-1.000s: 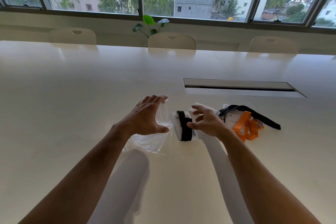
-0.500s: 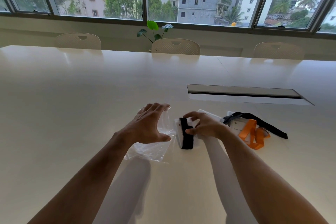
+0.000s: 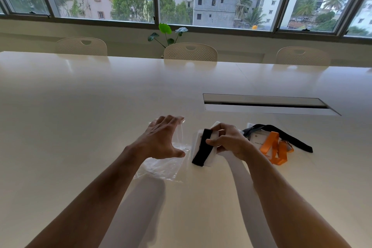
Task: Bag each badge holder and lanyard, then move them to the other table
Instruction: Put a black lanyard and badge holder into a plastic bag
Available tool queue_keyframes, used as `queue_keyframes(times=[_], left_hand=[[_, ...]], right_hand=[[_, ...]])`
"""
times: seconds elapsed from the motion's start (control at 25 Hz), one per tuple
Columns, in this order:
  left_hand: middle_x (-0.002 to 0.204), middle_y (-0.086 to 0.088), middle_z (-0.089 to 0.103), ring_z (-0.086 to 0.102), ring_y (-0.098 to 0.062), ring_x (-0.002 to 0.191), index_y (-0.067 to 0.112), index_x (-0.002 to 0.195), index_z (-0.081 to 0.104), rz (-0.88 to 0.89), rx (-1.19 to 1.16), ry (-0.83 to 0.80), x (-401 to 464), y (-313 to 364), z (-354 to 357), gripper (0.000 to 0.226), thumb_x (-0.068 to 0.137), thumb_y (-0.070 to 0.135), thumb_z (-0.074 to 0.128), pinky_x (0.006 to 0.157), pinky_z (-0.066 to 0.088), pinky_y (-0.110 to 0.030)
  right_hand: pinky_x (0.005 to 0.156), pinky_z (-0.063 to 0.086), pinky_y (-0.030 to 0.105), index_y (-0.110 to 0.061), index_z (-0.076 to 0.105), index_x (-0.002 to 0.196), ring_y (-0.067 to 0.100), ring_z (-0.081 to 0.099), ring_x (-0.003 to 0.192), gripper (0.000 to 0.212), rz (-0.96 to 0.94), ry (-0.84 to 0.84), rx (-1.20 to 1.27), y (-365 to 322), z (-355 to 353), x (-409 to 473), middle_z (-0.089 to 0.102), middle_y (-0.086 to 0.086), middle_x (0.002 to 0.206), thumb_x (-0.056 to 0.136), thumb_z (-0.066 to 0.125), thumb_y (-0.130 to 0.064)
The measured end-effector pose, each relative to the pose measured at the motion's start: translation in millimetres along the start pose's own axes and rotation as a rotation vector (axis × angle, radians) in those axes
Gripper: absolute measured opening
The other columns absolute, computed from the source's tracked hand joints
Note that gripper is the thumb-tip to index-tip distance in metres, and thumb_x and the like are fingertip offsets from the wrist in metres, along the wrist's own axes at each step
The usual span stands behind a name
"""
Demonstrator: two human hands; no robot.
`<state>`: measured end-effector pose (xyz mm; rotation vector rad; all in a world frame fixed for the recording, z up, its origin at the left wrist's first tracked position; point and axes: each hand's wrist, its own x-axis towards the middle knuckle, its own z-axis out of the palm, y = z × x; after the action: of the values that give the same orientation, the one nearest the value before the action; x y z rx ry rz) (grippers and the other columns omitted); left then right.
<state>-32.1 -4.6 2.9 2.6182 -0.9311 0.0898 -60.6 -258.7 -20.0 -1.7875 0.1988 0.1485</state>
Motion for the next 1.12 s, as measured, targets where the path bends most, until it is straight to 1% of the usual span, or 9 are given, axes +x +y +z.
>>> queue_keyframes(times=[0.08,0.2,0.4,0.48,0.56,0.72,0.84,0.96,1.12], left_hand=[[0.143,0.009,0.035,0.026,-0.014,0.135,0.028,0.146,0.022,-0.008,0.017,-0.006,2,1,1,0.103,0.062,0.062,0.072,0.117,0.019,-0.047],[0.144,0.007,0.034,0.025,-0.016,0.137,0.027,0.146,0.022,-0.031,0.047,-0.023,7,4,3,0.105,0.062,0.064,0.071,0.118,0.012,-0.049],[0.146,0.003,0.036,0.029,-0.019,0.136,0.024,0.145,0.025,-0.049,0.075,-0.055,16,14,7,0.107,0.06,0.074,0.066,0.116,0.017,-0.053],[0.145,0.002,0.039,0.032,-0.019,0.134,0.023,0.145,0.028,-0.036,0.074,-0.042,18,18,10,0.106,0.06,0.077,0.063,0.114,0.022,-0.05],[0.143,0.002,0.043,0.036,-0.019,0.13,0.022,0.144,0.031,-0.031,0.052,-0.009,20,21,13,0.103,0.062,0.077,0.061,0.109,0.026,-0.046],[0.138,0.002,0.047,0.04,-0.019,0.125,0.022,0.142,0.034,-0.042,0.041,0.014,21,21,18,0.1,0.063,0.079,0.058,0.104,0.031,-0.043],[0.133,0.001,0.051,0.045,-0.019,0.119,0.021,0.139,0.038,-0.031,0.014,0.027,20,19,19,0.096,0.064,0.078,0.059,0.098,0.035,-0.039],[0.128,0.0,0.054,0.048,-0.018,0.112,0.021,0.137,0.04,-0.028,0.006,0.044,22,19,20,0.096,0.064,0.08,0.057,0.093,0.038,-0.036],[0.123,0.0,0.054,0.046,-0.013,0.103,0.021,0.136,0.04,-0.024,0.012,0.042,23,24,20,0.096,0.063,0.079,0.061,0.086,0.037,-0.03]], right_hand=[[0.057,0.058,0.031,-0.005,0.059,0.105,0.026,0.071,0.077,0.038,-0.013,0.084,0.14,-2,-1,-6,0.064,0.019,0.101,0.074,0.079,0.003],[0.058,0.058,0.031,-0.005,0.058,0.104,0.026,0.073,0.073,0.037,-0.072,0.197,0.325,-10,-2,-14,0.065,0.02,0.102,0.074,0.079,0.002],[0.062,0.059,0.03,-0.007,0.056,0.105,0.027,0.073,0.081,0.039,-0.167,0.32,0.437,-28,-2,-27,0.065,0.017,0.102,0.074,0.079,-0.003],[0.063,0.059,0.031,-0.009,0.055,0.103,0.025,0.073,0.081,0.038,-0.192,0.354,0.433,-33,2,-30,0.066,0.015,0.101,0.075,0.079,-0.005],[0.061,0.059,0.03,-0.011,0.055,0.101,0.024,0.072,0.081,0.036,-0.225,0.391,0.374,-34,10,-32,0.065,0.013,0.1,0.075,0.08,-0.007],[0.057,0.058,0.028,-0.013,0.055,0.096,0.024,0.071,0.085,0.035,-0.284,0.451,0.346,-30,23,-32,0.063,0.014,0.101,0.074,0.08,-0.006],[0.059,0.059,0.03,-0.013,0.054,0.098,0.026,0.07,0.089,0.035,-0.28,0.446,0.38,-31,21,-32,0.063,0.015,0.104,0.075,0.08,-0.006],[0.059,0.059,0.029,-0.011,0.054,0.096,0.026,0.071,0.087,0.033,-0.294,0.458,0.381,-29,25,-32,0.064,0.014,0.101,0.076,0.079,-0.007],[0.064,0.062,0.039,-0.01,0.054,0.09,0.028,0.07,0.089,0.029,-0.334,0.53,0.316,-24,37,-30,0.064,0.013,0.098,0.076,0.08,-0.008]])
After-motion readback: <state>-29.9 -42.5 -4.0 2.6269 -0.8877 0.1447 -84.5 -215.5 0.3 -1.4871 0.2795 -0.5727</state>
